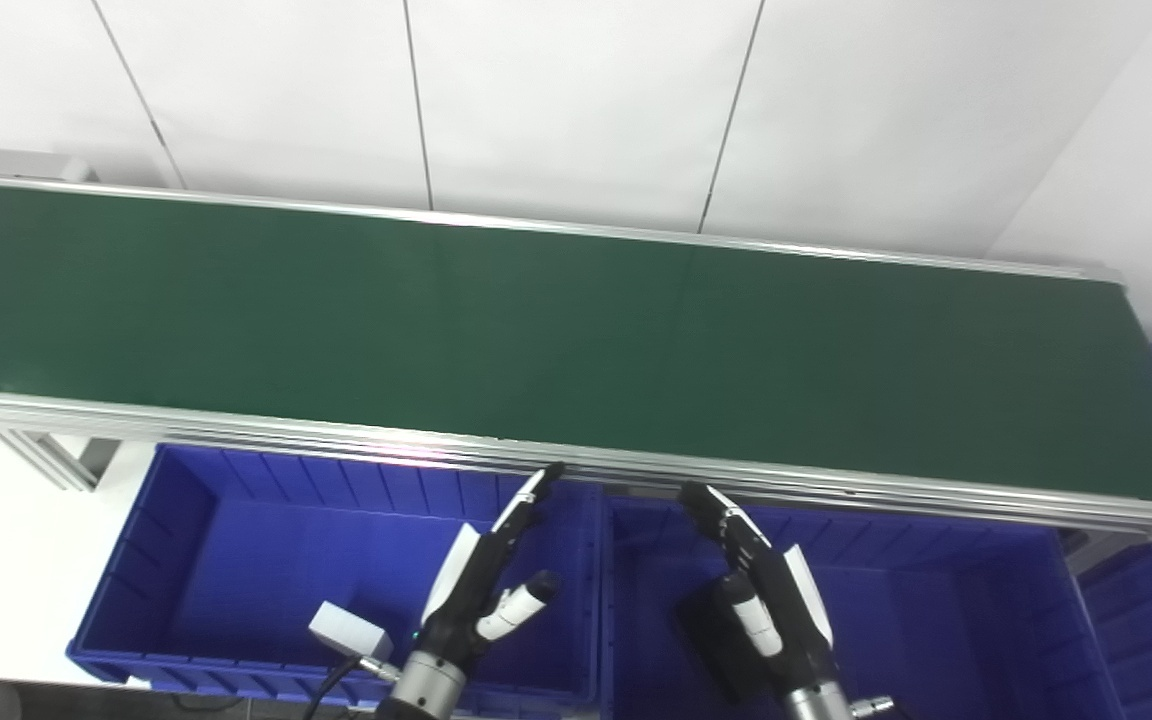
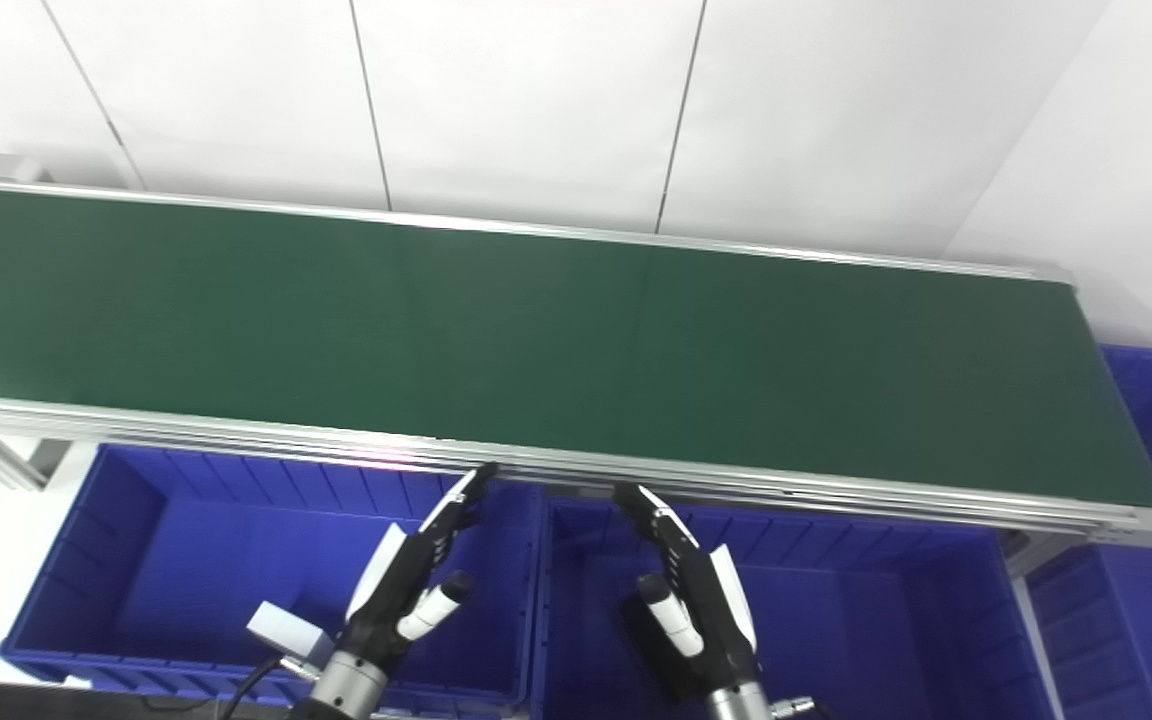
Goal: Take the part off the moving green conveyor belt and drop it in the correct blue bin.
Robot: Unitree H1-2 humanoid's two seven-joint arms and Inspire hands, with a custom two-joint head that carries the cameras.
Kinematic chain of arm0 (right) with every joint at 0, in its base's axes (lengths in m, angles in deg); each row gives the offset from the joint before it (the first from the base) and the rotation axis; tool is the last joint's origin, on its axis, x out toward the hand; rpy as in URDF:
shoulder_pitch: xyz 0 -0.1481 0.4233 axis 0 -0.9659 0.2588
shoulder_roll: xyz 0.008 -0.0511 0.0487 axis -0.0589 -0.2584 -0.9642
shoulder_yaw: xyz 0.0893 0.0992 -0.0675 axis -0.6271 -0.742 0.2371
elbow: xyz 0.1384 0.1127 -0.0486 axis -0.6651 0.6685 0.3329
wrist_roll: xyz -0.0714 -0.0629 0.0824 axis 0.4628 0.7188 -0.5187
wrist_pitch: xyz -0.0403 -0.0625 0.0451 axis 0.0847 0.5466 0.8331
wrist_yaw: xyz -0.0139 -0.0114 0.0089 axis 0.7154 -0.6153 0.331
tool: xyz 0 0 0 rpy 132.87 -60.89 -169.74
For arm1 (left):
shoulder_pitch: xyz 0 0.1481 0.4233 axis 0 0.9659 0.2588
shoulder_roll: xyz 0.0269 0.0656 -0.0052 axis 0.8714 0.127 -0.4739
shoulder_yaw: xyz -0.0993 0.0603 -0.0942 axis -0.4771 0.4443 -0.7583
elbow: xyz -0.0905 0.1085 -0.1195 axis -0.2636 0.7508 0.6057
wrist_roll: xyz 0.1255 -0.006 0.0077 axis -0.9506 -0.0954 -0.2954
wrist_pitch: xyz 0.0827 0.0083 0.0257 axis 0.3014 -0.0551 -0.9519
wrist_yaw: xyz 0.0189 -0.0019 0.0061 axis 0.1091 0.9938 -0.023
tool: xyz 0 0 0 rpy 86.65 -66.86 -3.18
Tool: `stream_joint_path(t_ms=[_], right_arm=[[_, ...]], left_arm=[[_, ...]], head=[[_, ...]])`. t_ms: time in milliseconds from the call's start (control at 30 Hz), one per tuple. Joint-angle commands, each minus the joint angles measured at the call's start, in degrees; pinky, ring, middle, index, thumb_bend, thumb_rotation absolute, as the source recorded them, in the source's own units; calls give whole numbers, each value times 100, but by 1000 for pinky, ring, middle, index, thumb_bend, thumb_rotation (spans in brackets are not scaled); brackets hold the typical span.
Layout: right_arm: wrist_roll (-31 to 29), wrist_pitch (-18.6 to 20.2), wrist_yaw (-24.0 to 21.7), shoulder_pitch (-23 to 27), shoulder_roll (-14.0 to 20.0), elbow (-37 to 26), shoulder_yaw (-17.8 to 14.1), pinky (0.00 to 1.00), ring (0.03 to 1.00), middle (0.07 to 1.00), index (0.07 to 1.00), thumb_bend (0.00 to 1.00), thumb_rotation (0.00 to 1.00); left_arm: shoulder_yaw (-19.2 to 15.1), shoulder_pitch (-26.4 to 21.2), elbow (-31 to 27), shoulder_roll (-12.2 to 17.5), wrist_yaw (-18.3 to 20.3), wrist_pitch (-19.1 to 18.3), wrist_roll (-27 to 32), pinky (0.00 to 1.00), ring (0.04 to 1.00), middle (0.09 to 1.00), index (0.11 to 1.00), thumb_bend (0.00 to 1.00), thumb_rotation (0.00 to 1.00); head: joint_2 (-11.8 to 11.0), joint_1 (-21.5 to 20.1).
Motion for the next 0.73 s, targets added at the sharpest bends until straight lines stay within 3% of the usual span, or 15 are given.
stream_joint_path(t_ms=[0, 233, 400, 467, 533, 700], right_arm=[[-107, -89, -37, 63, -2, -124, -46, 880, 879, 855, 858, 837, 1000], [-46, -89, -40, 110, -12, -51, -46, 864, 870, 851, 857, 840, 1000], [-13, -87, -44, 127, -53, -46, -39, 876, 872, 855, 859, 838, 1000], [0, -88, -28, 129, -99, -22, -26, 878, 873, 855, 858, 841, 1000], [72, -68, 5, 118, -203, -5, -11, 881, 879, 857, 857, 857, 1000], [275, -76, 139, 134, -462, 91, 74, 875, 882, 858, 850, 879, 1000]], left_arm=[[42, -127, -85, -15, -44, 159, -127, 956, 979, 988, 956, 892, 1000], [-14, -148, -129, 10, -19, 147, -201, 961, 987, 989, 936, 913, 1000], [-90, -138, -205, 12, 43, 123, -220, 949, 985, 992, 925, 875, 1000], [-115, -124, -226, 57, 77, 123, -222, 947, 984, 990, 926, 880, 1000], [-123, -97, -247, 168, 121, 149, -123, 952, 985, 988, 927, 880, 1000], [-126, -31, -305, 443, 251, 165, 250, 950, 983, 987, 924, 873, 1000]], head=[[19, 7], [98, -65], [172, -188], [142, -435], [60, -1053], [-61, -1656]])
